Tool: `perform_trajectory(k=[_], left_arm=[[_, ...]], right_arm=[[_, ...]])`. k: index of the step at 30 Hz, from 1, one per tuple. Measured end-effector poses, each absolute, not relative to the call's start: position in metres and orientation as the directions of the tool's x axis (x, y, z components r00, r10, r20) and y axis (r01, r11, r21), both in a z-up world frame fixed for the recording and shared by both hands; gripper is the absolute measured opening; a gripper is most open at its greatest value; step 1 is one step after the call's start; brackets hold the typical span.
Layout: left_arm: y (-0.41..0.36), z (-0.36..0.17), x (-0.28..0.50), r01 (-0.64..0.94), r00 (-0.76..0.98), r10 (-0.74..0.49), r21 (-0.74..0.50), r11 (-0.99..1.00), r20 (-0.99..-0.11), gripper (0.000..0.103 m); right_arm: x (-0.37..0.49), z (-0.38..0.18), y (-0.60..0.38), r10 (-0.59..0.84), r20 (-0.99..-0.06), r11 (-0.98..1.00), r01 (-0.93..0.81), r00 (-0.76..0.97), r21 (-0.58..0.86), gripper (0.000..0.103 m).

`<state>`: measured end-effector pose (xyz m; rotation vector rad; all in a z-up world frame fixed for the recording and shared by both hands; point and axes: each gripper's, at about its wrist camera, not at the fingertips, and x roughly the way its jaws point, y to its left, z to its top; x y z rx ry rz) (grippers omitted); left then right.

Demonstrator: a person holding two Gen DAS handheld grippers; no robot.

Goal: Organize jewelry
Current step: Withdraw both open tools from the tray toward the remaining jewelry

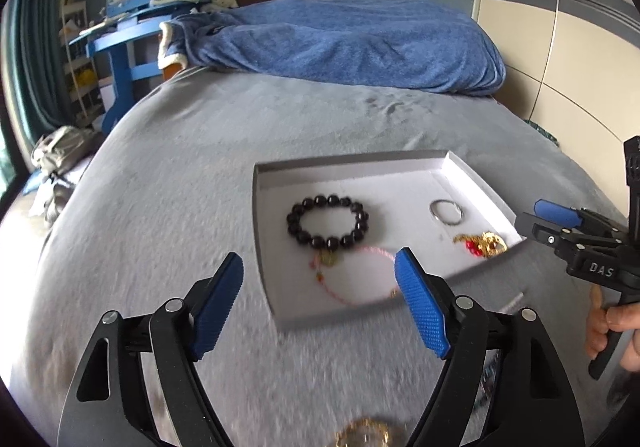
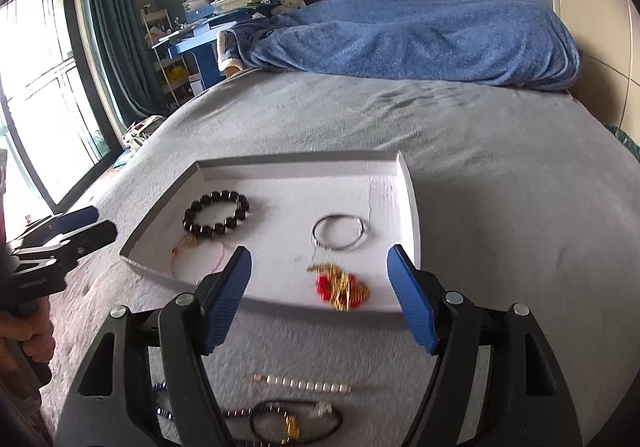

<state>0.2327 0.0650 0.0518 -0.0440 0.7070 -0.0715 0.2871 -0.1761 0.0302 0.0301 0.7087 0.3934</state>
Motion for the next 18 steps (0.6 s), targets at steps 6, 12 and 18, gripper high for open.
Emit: perform_trajectory(k=[6,12,18], left_arm=[[0.066,0.036,0.196,0.032,0.729,-0.064,-0.060,0.998,-0.682,0.079],[0.065,0.022,0.163,0.014,0.700,-0.048,-0.054,0.998,-0.713,0.079],[0.058,0.005,0.139,0.004,0.669,-0.023,-0.028,1.000,-0.742,0.081]], right_arm=[[0.265,0.024,-0.186,0.356,-0.636,0.931,-0.320,0.685,0.176,0.070],[0.245,0.018,-0.203,0.348,-0.639,0.937,-0.272,0.686,0.219,0.070],[0.234,0.006,-0.212,0.339,-0.658,0.940,-0.227,0.672,0.253,0.070]])
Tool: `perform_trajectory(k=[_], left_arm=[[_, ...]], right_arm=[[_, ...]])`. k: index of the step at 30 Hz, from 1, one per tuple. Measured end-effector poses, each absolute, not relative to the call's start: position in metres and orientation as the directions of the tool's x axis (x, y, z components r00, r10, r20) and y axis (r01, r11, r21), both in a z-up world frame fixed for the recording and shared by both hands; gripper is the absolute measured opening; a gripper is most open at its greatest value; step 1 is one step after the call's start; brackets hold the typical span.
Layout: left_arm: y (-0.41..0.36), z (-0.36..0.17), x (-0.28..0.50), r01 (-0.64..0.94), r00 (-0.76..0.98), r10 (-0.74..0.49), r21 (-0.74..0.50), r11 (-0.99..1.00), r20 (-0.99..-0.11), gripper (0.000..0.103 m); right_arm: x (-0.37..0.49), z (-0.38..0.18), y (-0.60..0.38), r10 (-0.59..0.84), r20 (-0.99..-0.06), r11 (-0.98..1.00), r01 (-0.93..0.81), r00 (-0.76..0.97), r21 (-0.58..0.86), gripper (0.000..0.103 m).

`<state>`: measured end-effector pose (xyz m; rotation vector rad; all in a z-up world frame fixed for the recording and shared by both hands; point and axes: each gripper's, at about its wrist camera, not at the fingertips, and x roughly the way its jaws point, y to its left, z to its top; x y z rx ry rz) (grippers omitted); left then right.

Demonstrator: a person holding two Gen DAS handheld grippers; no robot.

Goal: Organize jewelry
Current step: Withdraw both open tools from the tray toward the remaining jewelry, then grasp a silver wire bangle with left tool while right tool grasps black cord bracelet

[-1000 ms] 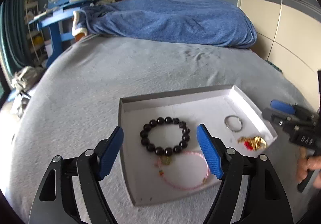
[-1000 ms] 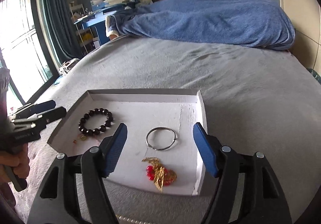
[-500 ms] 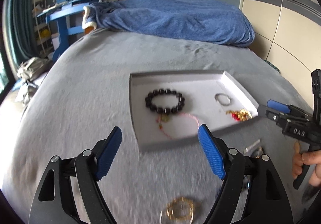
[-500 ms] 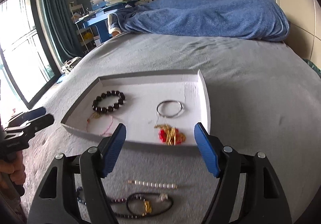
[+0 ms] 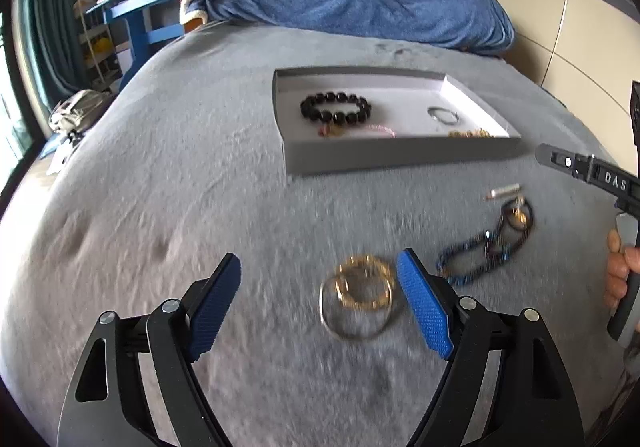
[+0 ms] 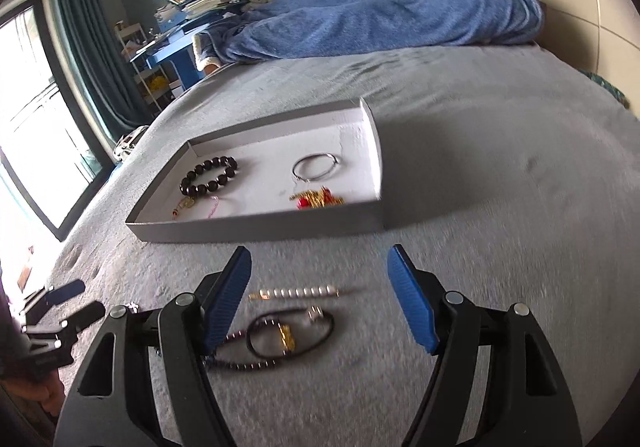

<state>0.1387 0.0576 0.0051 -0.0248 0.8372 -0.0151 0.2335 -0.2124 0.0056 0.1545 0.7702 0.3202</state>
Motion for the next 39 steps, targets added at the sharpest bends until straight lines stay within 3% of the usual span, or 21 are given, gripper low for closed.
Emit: perform_trajectory(k=[8,14,22,26,37,39], left_arm=[[0.055,-0.013,0.128,-0.004,0.618,0.004,0.001,1.000,-0.786,0.081],[0.054,-0.020,0.130,0.010,0.599,-0.012,-0.007,1.000,-0.801,0.081],[0.054,-0.021,0.130,0.012,0.596,-0.016,-0.012,1.000,-0.803,0.081],[0.056,-0.023,0.130,0.011,0.590,-0.018,-0.014,1.000,-0.807,0.081],[0.053,-0.029,0.133,0.017,0.580,-0.008,0.002,1.000,-0.815,0.081],[0.052,-0.029,0.134,0.017,0.582,-0.006,0.004,1.000,-0.813,0.081]], right_arm=[[0.216,-0.023,-0.201,0.327,-0.714,0.945,-0.237,0.619,0.227,0.070],[0.213,-0.029,-0.201,0.313,-0.725,0.949,-0.230,0.613,0.216,0.048],[0.221,-0.033,-0.201,0.311,-0.732,0.950,-0.218,0.606,0.224,0.038],[0.225,-0.037,-0.197,0.299,-0.749,0.953,-0.216,0.591,0.210,0.024],[0.225,-0.039,-0.190,0.266,-0.765,0.961,-0.226,0.587,0.161,0.023],[0.224,-0.038,-0.191,0.282,-0.764,0.957,-0.232,0.580,0.176,0.017]])
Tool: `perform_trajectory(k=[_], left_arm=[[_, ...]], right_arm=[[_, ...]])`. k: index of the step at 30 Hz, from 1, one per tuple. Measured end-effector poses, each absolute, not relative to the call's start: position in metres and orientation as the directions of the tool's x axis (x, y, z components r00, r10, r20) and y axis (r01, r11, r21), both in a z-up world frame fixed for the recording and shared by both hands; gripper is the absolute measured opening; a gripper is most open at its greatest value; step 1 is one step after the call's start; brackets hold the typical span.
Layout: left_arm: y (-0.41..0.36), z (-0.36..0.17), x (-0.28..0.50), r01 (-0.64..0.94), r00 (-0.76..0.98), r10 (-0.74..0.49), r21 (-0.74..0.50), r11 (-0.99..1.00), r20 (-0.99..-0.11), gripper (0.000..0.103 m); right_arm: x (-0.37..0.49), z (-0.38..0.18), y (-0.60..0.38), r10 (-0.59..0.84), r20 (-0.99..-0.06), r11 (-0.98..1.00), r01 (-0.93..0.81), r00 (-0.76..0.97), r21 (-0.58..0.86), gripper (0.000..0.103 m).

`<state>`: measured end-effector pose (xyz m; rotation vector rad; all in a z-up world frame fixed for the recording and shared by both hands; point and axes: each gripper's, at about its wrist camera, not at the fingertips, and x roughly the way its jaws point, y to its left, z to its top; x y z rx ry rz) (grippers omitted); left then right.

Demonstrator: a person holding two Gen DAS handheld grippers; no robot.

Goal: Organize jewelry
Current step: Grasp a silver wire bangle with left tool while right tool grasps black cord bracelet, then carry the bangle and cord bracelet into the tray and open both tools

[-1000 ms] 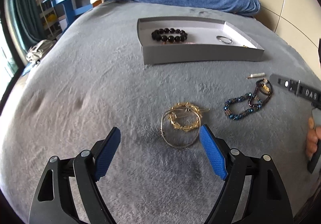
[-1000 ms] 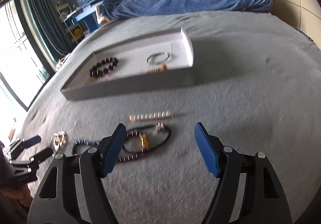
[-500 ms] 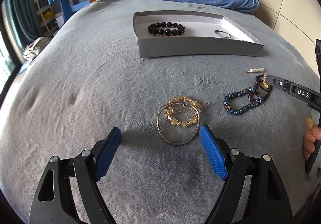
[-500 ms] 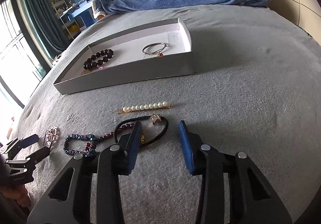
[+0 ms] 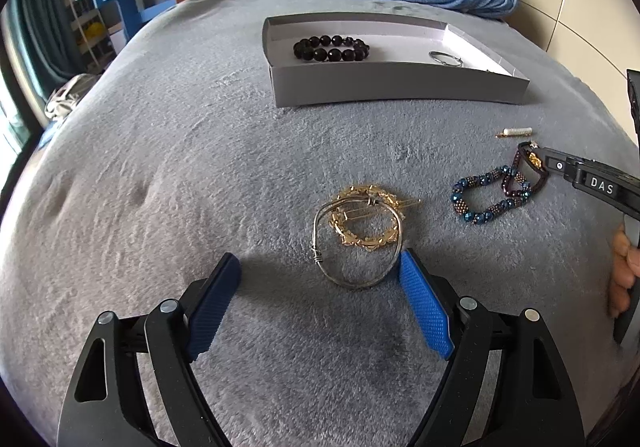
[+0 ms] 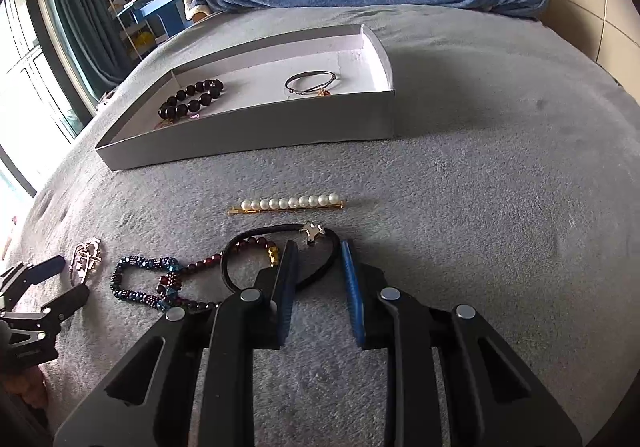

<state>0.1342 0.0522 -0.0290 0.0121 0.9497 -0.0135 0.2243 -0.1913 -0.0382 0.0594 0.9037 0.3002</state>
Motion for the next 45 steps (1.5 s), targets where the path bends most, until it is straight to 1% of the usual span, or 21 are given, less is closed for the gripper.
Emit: perform_trajectory(k=[1,3,5,7,8,9,11,16,21,25,33,45], left_arm=[[0.052,-0.029,0.135,0.017,0.583,-0.005,0.006,1.000,-0.812,0.081],[0.051,-0.029,0.136,0.018,0.586,-0.006,0.006,1.000,-0.810,0.081],[0.051,-0.030,0.136,0.019,0.588,-0.007,0.005,1.000,-0.809,0.081],[0.051,-0.029,0.136,0.027,0.591,-0.016,0.000,1.000,-0.807,0.077],[0.050,-0.029,0.136,0.033,0.592,-0.022,-0.004,0.999,-0.806,0.069],[0.049,-0.028,0.136,0.044,0.593,-0.032,-0.007,0.999,-0.804,0.058],[0.047,-0.026,0.134,0.057,0.600,-0.042,-0.009,0.998,-0.799,0.045],[0.054,-0.015,0.131,0.042,0.627,-0.060,-0.043,0.998,-0.776,0.045],[0.060,0.008,0.127,0.047,0.696,-0.105,-0.100,0.994,-0.710,0.045],[0.058,0.017,0.128,0.064,0.722,-0.131,-0.124,0.990,-0.679,0.045],[0.049,0.022,0.144,0.101,0.735,-0.143,-0.102,0.990,-0.663,0.045],[0.045,0.035,0.183,0.142,0.752,-0.154,-0.070,0.987,-0.641,0.045]], right_arm=[[0.223,-0.038,-0.191,0.286,-0.764,0.955,-0.235,0.578,0.179,0.014],[0.222,-0.037,-0.190,0.293,-0.763,0.952,-0.248,0.576,0.179,0.004],[0.220,-0.035,-0.188,0.290,-0.760,0.952,-0.255,0.582,0.168,0.003],[0.219,-0.033,-0.188,0.291,-0.755,0.952,-0.257,0.588,0.167,0.003],[0.219,-0.032,-0.189,0.293,-0.753,0.951,-0.257,0.590,0.169,0.003],[0.218,-0.031,-0.190,0.297,-0.748,0.951,-0.256,0.594,0.174,0.003],[0.217,-0.027,-0.191,0.302,-0.737,0.950,-0.253,0.605,0.181,0.003],[0.214,-0.012,-0.198,0.327,-0.692,0.945,-0.249,0.643,0.214,0.003],[0.214,0.001,-0.199,0.349,-0.656,0.937,-0.257,0.670,0.236,0.003],[0.212,0.009,-0.201,0.364,-0.635,0.931,-0.261,0.681,0.255,0.003],[0.213,0.017,-0.201,0.376,-0.615,0.926,-0.269,0.693,0.264,0.003],[0.230,0.034,-0.191,0.381,-0.592,0.925,-0.301,0.710,0.233,0.003]])
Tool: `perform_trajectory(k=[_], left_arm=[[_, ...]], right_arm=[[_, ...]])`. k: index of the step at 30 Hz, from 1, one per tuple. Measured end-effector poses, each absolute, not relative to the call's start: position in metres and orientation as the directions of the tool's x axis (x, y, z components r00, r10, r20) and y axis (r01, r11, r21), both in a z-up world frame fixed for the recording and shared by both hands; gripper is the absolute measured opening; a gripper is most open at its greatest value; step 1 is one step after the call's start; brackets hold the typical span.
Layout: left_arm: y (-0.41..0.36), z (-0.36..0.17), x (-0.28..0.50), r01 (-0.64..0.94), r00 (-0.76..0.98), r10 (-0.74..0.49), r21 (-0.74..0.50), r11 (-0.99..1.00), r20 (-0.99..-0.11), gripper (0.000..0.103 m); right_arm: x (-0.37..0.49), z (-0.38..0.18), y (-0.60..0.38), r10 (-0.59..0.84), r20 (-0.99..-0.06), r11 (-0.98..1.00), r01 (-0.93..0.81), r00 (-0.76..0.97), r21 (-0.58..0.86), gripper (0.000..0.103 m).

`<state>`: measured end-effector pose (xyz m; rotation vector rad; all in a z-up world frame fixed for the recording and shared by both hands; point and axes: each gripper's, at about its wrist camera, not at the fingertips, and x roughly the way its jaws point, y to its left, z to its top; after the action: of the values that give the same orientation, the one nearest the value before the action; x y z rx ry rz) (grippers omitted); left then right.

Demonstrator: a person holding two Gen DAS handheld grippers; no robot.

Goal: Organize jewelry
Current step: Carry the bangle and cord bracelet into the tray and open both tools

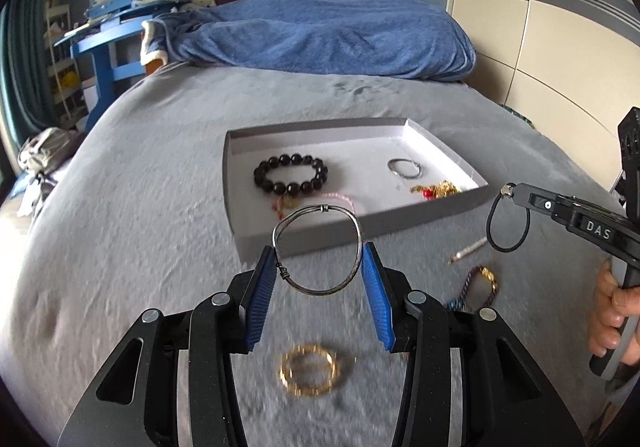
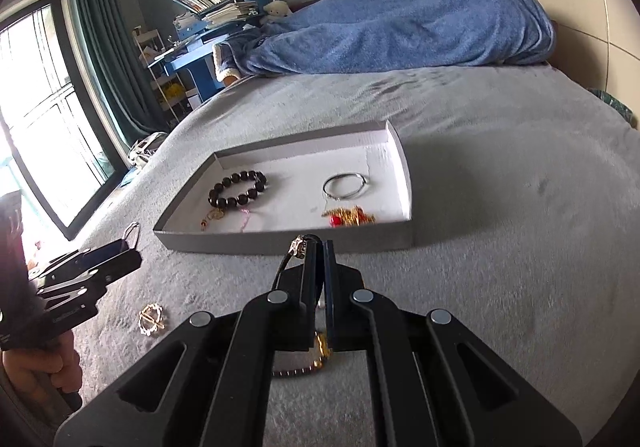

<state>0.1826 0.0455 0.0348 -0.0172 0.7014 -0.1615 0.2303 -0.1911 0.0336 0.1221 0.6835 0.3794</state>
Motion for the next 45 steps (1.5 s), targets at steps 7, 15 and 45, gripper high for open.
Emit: perform_trajectory(k=[7,15,45], left_arm=[[0.045,0.041,0.215,0.159,0.761,-0.157,-0.054,0.986,-0.630,0.045],[0.050,0.038,0.249,0.143,0.748,-0.161,-0.080,0.987,-0.644,0.045],[0.048,-0.008,0.293,0.140,0.646,-0.158,-0.087,0.986,-0.747,0.045]], right_arm=[[0.248,0.044,-0.185,0.392,-0.573,0.920,-0.322,0.720,0.225,0.003],[0.278,0.053,-0.172,0.396,-0.560,0.916,-0.354,0.728,0.187,0.003],[0.324,-0.002,-0.111,0.404,-0.672,0.887,-0.445,0.620,0.122,0.003]])
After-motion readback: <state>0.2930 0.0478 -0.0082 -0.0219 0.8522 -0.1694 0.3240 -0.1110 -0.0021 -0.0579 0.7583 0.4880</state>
